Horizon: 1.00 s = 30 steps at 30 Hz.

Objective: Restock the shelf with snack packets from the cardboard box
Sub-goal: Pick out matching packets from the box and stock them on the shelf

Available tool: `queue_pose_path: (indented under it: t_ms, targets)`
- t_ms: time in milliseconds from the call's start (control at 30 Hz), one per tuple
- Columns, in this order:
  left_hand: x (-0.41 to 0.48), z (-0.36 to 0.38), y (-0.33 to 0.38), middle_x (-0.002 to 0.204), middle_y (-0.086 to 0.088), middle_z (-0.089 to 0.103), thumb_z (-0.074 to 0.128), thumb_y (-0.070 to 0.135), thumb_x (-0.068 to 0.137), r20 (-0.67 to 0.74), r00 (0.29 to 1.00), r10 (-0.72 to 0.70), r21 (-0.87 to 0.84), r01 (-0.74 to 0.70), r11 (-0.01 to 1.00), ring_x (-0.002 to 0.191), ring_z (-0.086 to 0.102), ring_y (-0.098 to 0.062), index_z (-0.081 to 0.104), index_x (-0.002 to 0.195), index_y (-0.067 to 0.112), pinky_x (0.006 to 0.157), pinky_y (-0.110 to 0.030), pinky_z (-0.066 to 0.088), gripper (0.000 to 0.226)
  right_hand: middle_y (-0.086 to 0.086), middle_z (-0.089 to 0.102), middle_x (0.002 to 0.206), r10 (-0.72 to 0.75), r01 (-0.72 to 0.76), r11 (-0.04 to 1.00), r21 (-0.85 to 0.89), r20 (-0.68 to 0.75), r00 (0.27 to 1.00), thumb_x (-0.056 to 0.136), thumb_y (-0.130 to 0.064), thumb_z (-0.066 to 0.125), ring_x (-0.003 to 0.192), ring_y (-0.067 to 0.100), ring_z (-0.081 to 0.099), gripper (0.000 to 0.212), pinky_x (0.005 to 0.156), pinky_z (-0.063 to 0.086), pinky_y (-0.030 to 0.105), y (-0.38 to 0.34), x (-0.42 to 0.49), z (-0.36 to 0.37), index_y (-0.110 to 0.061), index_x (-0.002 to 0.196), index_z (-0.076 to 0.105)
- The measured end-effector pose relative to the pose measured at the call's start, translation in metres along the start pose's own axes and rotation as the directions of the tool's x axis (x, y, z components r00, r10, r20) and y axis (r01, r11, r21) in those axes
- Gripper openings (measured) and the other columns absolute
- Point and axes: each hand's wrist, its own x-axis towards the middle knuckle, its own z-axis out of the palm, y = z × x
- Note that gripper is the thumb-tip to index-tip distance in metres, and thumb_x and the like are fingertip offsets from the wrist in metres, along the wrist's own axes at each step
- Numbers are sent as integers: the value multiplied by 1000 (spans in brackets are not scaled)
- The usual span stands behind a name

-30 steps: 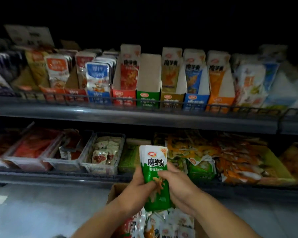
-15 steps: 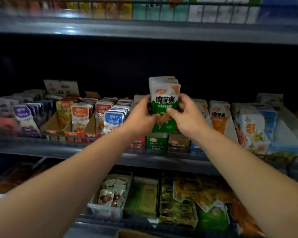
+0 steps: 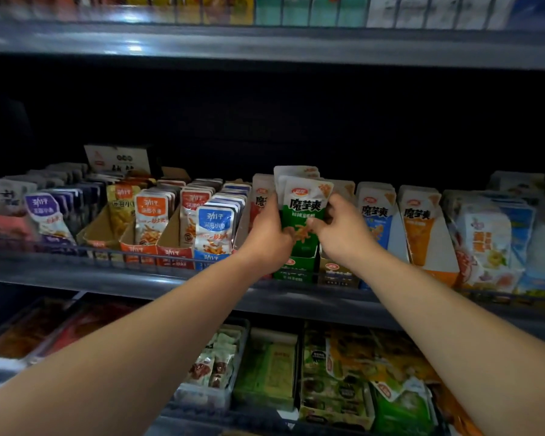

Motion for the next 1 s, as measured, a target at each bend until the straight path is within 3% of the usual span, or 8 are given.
queue_pose_path:
  t_ms: [100,167,300,433,567,667,767,1000]
  targets:
    - [-3,4,-6,134,-6,48,56,9,91,12,999,-30,138,28,990,129,45,-32,30,147,30,109,-52,42,66,0,64,116,24,-20,996,-90,36,999,96,-25,62,101,22,62,29,89,55,45,7,-5,4,-22,123,51]
    - [-6,6,-9,142,-10,39,58,13,94,29,999,-46,226,38,973,136,33,-32,29,149,21,118,-49,30,63,2,59,119,42,-34,988,-153,51,998,94,-30,62,105,24,60,33,93,53,44,13,-7,5,-24,124,50]
    - [-9,9,-11,146,-10,28,59,15,96,54,999,-1,351,-18,936,136,26,-30,25,150,14,117,-43,25,63,4,41,118,80,-57,967,-248,81,994,90,-32,66,118,29,50,49,105,42,35,20,-10,4,-27,135,46]
    - [-7,9,-14,145,-11,28,60,17,95,50,999,4,400,-24,916,136,27,-32,26,150,15,116,-44,28,64,7,52,133,25,-4,980,-201,99,995,82,-43,71,127,27,48,73,106,45,43,18,-5,5,-26,143,35]
    - [-6,5,-16,144,-13,34,61,26,96,62,998,0,441,-28,897,137,31,-33,27,152,17,116,-46,31,66,3,51,140,-50,62,989,-134,90,995,79,-33,81,130,24,47,96,107,45,44,11,1,-1,-31,153,19]
    - [-5,4,-21,142,-11,44,61,38,96,54,998,19,495,-43,868,134,39,-33,33,150,17,112,-47,36,64,6,48,141,-100,126,966,-227,120,988,77,-28,85,133,27,41,94,108,43,42,6,8,-7,-34,152,27]
    - [-4,3,-30,136,-7,55,59,48,95,25,997,77,548,-78,833,128,49,-31,42,142,18,106,-45,42,59,6,53,132,-146,199,915,-352,172,974,77,-30,84,128,26,42,84,98,44,37,4,16,-10,-30,147,37]
    - [-3,4,-43,129,2,63,52,60,92,10,997,81,542,-74,837,124,55,-26,50,133,25,107,-48,36,54,3,61,117,-174,254,829,-498,203,964,69,-37,88,115,24,50,80,93,49,43,3,30,-7,-26,133,42]
